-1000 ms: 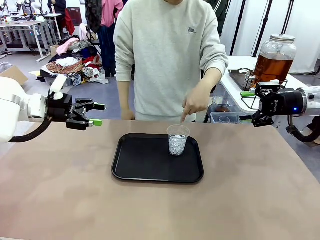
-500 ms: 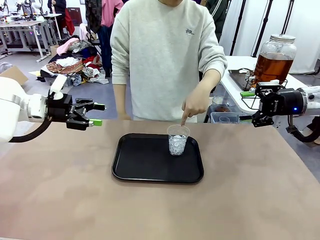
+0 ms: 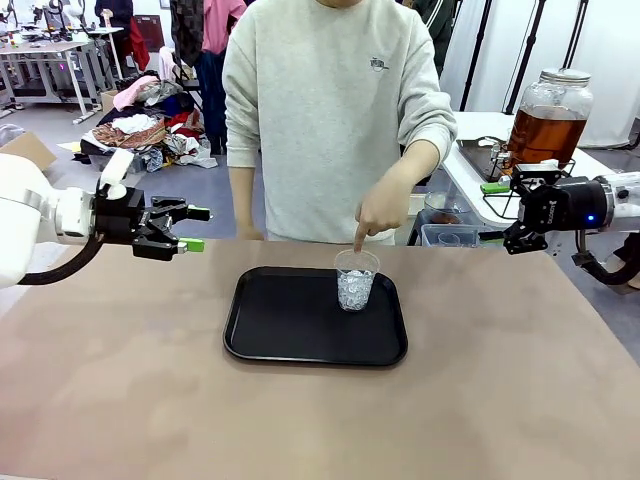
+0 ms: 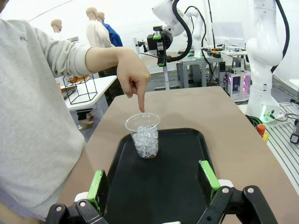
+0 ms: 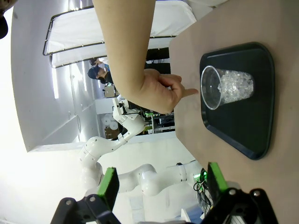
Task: Pour the drink into the iced cup.
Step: Pick up the iced cup indicated by the human and present it to them.
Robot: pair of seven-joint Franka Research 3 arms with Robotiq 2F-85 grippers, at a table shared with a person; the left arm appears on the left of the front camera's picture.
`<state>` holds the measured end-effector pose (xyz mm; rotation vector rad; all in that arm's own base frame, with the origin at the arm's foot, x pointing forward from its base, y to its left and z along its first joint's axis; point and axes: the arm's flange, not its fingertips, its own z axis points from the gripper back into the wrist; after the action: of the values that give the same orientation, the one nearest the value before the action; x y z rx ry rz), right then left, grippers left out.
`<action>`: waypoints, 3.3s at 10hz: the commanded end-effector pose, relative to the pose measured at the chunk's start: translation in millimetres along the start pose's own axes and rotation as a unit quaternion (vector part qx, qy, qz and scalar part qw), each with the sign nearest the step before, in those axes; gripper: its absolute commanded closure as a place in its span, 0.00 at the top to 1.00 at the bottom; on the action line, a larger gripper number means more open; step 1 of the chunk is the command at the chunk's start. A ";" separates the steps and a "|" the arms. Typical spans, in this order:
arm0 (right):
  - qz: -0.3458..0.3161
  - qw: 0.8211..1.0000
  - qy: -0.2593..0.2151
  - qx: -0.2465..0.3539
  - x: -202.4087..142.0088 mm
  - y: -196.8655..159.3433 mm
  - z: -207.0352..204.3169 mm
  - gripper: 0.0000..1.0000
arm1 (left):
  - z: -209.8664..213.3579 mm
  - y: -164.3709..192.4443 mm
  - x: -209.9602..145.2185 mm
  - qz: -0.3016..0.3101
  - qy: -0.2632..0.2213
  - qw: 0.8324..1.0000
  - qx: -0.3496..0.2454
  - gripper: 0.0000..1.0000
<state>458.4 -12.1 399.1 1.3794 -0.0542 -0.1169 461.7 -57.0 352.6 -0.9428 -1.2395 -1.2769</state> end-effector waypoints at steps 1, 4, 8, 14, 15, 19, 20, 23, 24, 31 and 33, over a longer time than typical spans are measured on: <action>0.001 1.000 -0.001 0.001 -1.1 1.6 0.4 1.00 | 0.5 0.0 0.5 -0.002 0.000 1.000 0.000 1.00; 0.029 1.000 -0.001 -0.002 -2.6 4.1 0.0 1.00 | 0.5 0.0 0.5 -0.002 0.000 1.000 0.000 1.00; 0.296 0.954 -0.018 -0.031 -15.4 -1.0 1.4 1.00 | 0.5 0.0 0.5 -0.002 0.000 1.000 0.000 1.00; 0.462 0.879 -0.048 -0.107 -16.2 -5.7 -12.3 1.00 | 0.5 0.0 0.5 -0.002 0.000 1.000 0.000 1.00; 0.464 0.881 -0.028 -0.092 -7.1 -8.3 -0.5 1.00 | 0.5 0.0 0.5 -0.002 0.000 1.000 0.000 1.00; 0.464 0.881 -0.028 -0.092 -7.1 -8.3 -0.5 1.00 | 0.5 0.0 0.5 -0.002 0.000 1.000 0.000 1.00; 0.464 0.880 -0.030 -0.097 -8.9 -10.1 -3.2 1.00 | 0.5 0.0 0.5 -0.002 0.000 1.000 0.000 1.00; 0.585 0.807 0.021 -0.077 15.3 -29.2 -28.8 1.00 | 0.5 0.0 0.5 -0.002 0.000 1.000 0.000 1.00; 0.619 0.781 0.042 -0.075 21.8 -38.5 -36.6 1.00 | 0.5 0.0 0.5 -0.002 0.000 1.000 0.000 1.00; 0.702 0.706 0.056 -0.083 45.0 -74.1 -81.0 1.00 | 0.5 0.0 0.5 -0.002 0.000 1.000 0.000 1.00; 0.699 0.706 0.086 -0.076 43.5 -77.4 -79.8 1.00 | 0.5 0.0 0.5 -0.002 0.000 1.000 0.000 1.00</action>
<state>507.4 46.9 306.4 0.8628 -0.9066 1.2531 462.1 -57.2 352.5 -0.9432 -1.2392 -1.2773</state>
